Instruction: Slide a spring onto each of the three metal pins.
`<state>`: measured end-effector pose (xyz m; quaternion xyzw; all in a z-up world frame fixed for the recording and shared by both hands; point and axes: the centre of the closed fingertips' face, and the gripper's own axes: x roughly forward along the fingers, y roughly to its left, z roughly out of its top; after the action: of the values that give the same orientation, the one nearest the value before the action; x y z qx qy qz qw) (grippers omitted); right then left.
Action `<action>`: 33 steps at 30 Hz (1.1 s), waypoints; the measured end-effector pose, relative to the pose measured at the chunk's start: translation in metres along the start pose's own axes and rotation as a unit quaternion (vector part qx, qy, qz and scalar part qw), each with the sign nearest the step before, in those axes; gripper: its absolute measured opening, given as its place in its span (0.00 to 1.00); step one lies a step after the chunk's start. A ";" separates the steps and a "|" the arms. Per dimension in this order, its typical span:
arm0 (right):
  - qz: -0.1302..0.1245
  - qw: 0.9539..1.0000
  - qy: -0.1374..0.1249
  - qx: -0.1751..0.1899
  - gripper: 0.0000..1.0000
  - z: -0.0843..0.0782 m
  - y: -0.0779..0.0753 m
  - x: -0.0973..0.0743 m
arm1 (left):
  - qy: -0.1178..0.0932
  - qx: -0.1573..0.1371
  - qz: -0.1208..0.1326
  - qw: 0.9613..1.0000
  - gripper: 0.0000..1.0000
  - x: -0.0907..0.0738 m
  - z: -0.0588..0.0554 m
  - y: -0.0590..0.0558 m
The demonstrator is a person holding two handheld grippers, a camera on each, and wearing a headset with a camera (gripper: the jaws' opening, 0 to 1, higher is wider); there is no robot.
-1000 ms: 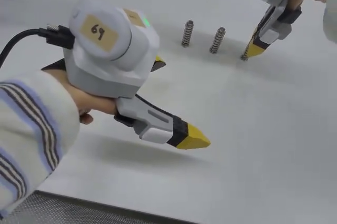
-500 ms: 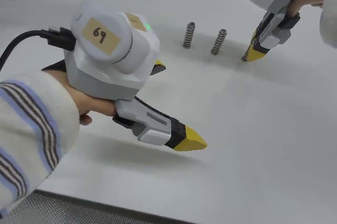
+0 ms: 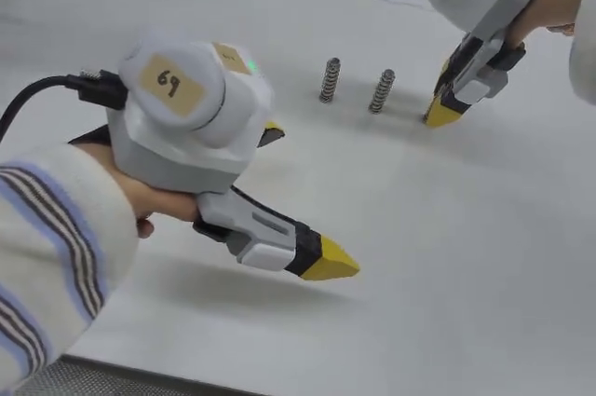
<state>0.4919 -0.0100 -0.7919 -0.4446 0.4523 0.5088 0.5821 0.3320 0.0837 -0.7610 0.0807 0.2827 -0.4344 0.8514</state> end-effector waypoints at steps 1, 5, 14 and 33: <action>0.000 1.000 0.000 -0.002 0.30 0.000 0.002 -0.003 | 0.000 -0.001 0.001 1.000 0.92 -0.001 0.000 0.001; -0.014 1.000 -0.003 -0.011 0.31 0.003 -0.005 -0.019 | 0.009 0.003 0.010 1.000 0.91 -0.004 -0.004 0.004; -0.018 0.998 -0.052 0.018 0.27 0.008 0.016 -0.053 | 0.013 0.006 0.018 1.000 0.90 -0.012 -0.004 0.008; -0.040 0.984 -0.154 0.075 0.43 -0.010 0.058 -0.082 | 0.007 -0.023 0.017 1.000 0.91 -0.032 -0.009 0.018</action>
<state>0.4279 -0.0306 -0.7173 -0.3337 0.3760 0.5120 0.6965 0.3274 0.1206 -0.7530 0.0695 0.2973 -0.4124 0.8583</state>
